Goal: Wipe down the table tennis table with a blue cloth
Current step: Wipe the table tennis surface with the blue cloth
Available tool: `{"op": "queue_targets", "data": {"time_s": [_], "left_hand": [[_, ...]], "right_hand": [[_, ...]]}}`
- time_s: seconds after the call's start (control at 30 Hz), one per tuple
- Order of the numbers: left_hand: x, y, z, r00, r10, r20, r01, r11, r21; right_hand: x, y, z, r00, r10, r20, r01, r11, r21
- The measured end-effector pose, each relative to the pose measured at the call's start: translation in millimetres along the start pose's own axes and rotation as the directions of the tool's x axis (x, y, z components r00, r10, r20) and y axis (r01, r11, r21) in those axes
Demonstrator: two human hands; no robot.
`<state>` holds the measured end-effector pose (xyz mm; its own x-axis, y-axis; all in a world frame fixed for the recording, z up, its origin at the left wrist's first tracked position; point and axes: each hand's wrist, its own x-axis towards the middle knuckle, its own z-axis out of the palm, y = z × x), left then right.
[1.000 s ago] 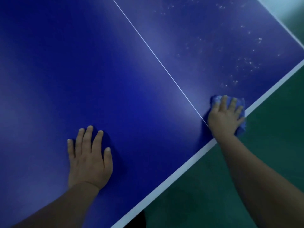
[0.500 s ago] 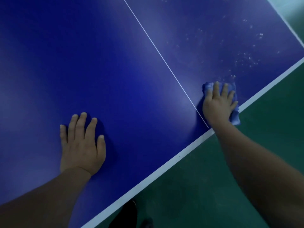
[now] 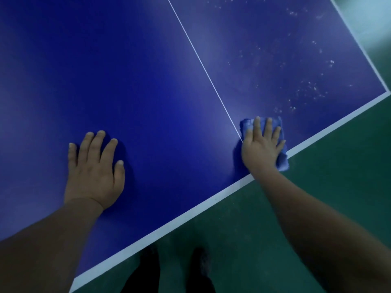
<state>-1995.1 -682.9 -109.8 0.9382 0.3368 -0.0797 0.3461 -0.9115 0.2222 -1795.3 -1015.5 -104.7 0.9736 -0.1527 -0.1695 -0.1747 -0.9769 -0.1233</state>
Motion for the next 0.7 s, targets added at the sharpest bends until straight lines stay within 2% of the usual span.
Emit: {"op": "queue_targets", "data": {"time_s": [0.03,0.07,0.1,0.13,0.17,0.2,0.23,0.27,0.3,0.37,0.4,0.43,0.47,0.5,0.53,0.57,0.6,0.63,0.67,0.7], "left_hand": [[0.1,0.0,0.1,1.0,-0.001,-0.009,0.001,1.0,0.003],[0.5,0.4,0.6,1.0,0.0,-0.013,0.001,1.0,0.01],[0.7,0.6,1.3,1.0,-0.001,-0.014,0.001,1.0,0.021],[0.7,0.2,2.5,1.0,-0.007,-0.014,0.008,0.999,0.037],[0.6,-0.6,3.8,1.0,-0.02,-0.016,0.021,0.998,0.053],[-0.3,-1.2,4.9,0.999,-0.041,-0.017,0.042,0.997,0.064],[-2.8,-1.7,5.2,0.997,-0.077,-0.019,0.078,0.995,0.064],[-6.5,-1.2,4.6,0.992,-0.127,-0.026,0.128,0.99,0.054],[-12.6,1.6,3.3,0.983,-0.178,-0.039,0.18,0.983,0.043],[-31.4,17.7,1.8,0.962,-0.265,-0.067,0.267,0.964,0.02],[-43.1,31.3,2.2,0.949,-0.304,-0.079,0.305,0.952,0.007],[-54.6,47.2,3.3,0.936,-0.341,-0.086,0.342,0.94,-0.005],[-65.3,66.1,5.1,0.923,-0.375,-0.085,0.375,0.927,-0.018],[-73.6,86.9,7.6,0.912,-0.403,-0.078,0.402,0.915,-0.031],[-79.6,108.9,10.6,0.902,-0.426,-0.067,0.424,0.905,-0.036],[-83.4,131.1,13.7,0.892,-0.447,-0.059,0.446,0.894,-0.037],[-83.5,152.8,17.3,0.883,-0.465,-0.058,0.463,0.885,-0.043],[-80.8,173.7,20.6,0.877,-0.476,-0.061,0.473,0.879,-0.056],[-76.0,193.9,23.9,0.878,-0.475,-0.061,0.471,0.879,-0.077],[-68.4,212.8,27.5,0.885,-0.462,-0.061,0.454,0.884,-0.106]], "right_hand": [[-6.6,-19.5,6.4,1.0,0.016,-0.014,-0.016,1.0,0.022],[-21.6,-37.9,16.4,0.997,-0.064,-0.041,0.065,0.998,0.025],[-44.8,-54.6,27.4,0.972,-0.23,-0.045,0.231,0.973,0.014],[-72.0,-65.4,37.4,0.898,-0.44,-0.018,0.44,0.898,-0.022],[-94.5,-65.5,43.5,0.788,-0.614,0.038,0.615,0.787,-0.05],[-101.4,-55.8,44.4,0.69,-0.72,0.072,0.724,0.687,-0.063],[-88.7,-40.3,37.8,0.63,-0.771,0.095,0.777,0.628,-0.056],[-63.4,-20.7,29.5,0.648,-0.757,0.091,0.762,0.644,-0.071],[-32.9,1.2,18.5,0.728,-0.68,0.085,0.685,0.721,-0.103],[31.2,45.5,-8.8,0.933,-0.356,0.045,0.359,0.927,-0.112],[54.7,62.7,-20.4,0.983,-0.18,0.027,0.181,0.982,-0.052],[66.9,68.6,-26.7,0.998,-0.052,0.022,0.052,0.999,0.004],[67.1,64.6,-24.6,1.0,0.007,0.008,-0.007,1.0,0.02],[55.7,52.5,-17.7,1.0,-0.02,-0.015,0.02,1.0,0.016],[37.0,39.4,-8.2,0.989,-0.143,-0.029,0.143,0.99,0.01],[12.4,26.7,0.9,0.939,-0.344,0.001,0.344,0.939,-0.002],[-11.9,18.8,9.6,0.821,-0.569,0.045,0.571,0.821,-0.026],[-29.7,19.9,14.6,0.661,-0.742,0.112,0.748,0.662,-0.033],[-32.9,28.9,17.3,0.536,-0.83,0.156,0.842,0.539,-0.026],[-18.6,42.6,14.1,0.484,-0.858,0.173,0.871,0.491,-0.004]]}}
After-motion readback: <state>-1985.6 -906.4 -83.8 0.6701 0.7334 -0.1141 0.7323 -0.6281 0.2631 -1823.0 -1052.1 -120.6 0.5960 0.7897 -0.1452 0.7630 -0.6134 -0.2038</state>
